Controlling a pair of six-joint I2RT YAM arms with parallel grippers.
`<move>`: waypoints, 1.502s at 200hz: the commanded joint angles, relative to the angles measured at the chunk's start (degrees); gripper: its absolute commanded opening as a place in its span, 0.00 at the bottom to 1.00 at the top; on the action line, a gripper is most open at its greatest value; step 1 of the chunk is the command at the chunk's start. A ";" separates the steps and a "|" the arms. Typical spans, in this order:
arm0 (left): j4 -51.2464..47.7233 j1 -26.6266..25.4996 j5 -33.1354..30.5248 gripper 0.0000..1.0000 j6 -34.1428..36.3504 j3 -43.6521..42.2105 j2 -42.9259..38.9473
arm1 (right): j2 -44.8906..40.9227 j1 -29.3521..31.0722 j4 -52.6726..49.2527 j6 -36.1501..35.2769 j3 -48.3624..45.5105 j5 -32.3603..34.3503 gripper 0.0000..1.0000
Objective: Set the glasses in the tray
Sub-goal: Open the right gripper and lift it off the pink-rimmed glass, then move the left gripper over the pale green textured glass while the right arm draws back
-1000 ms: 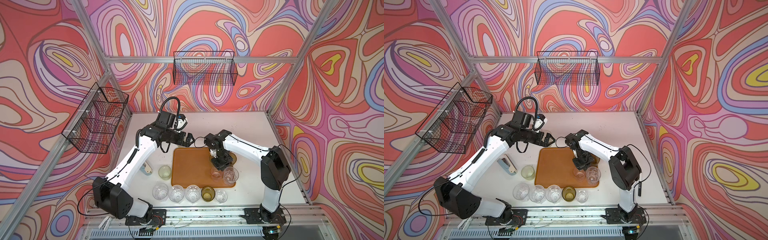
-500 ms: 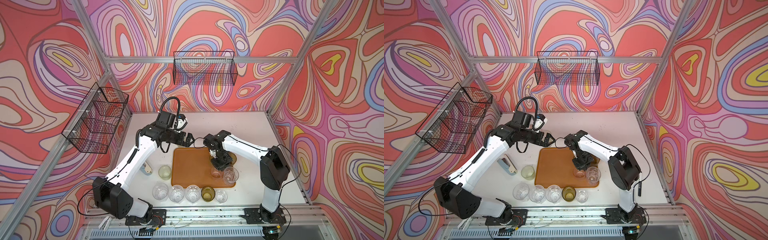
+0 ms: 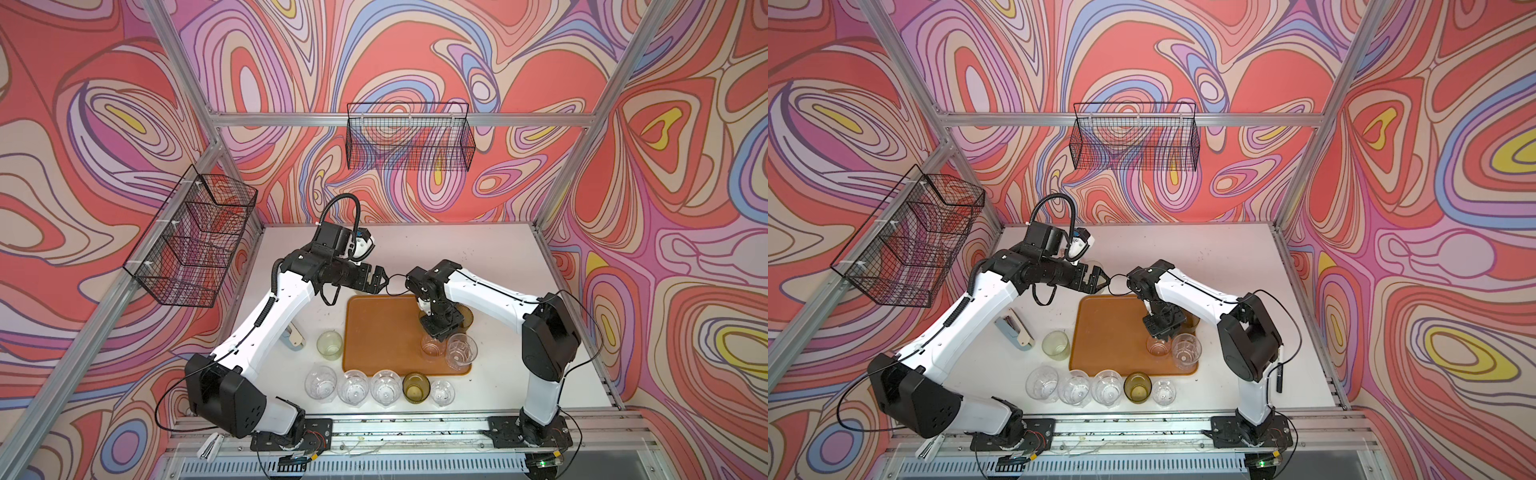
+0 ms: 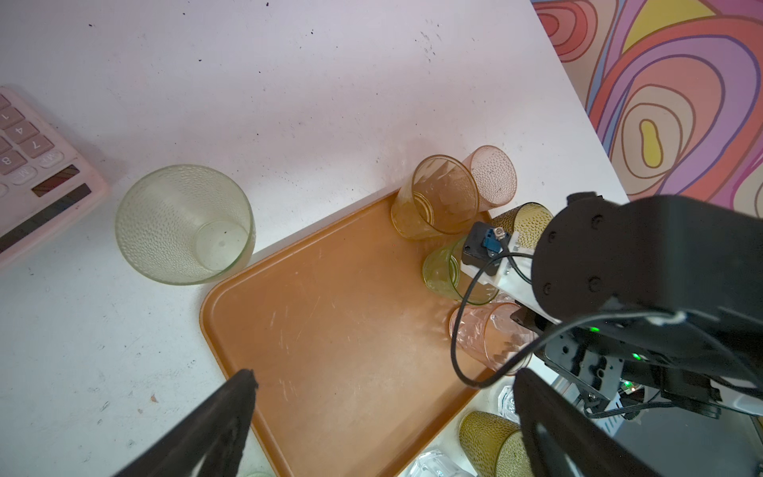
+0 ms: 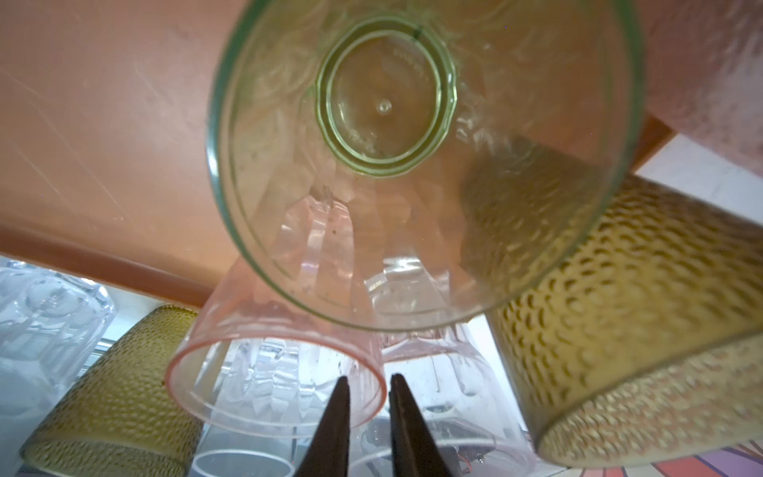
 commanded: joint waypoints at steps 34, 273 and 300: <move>-2.02 -0.16 -3.55 1.00 1.20 2.15 1.14 | -8.20 0.48 1.79 1.68 0.62 3.79 0.30; -20.16 9.41 -20.29 0.60 -10.46 24.18 27.06 | -33.68 0.43 18.28 2.30 -10.94 12.39 0.51; -19.89 10.30 -20.70 0.56 -9.91 24.83 29.00 | -32.00 0.43 17.73 2.81 -10.57 12.27 0.51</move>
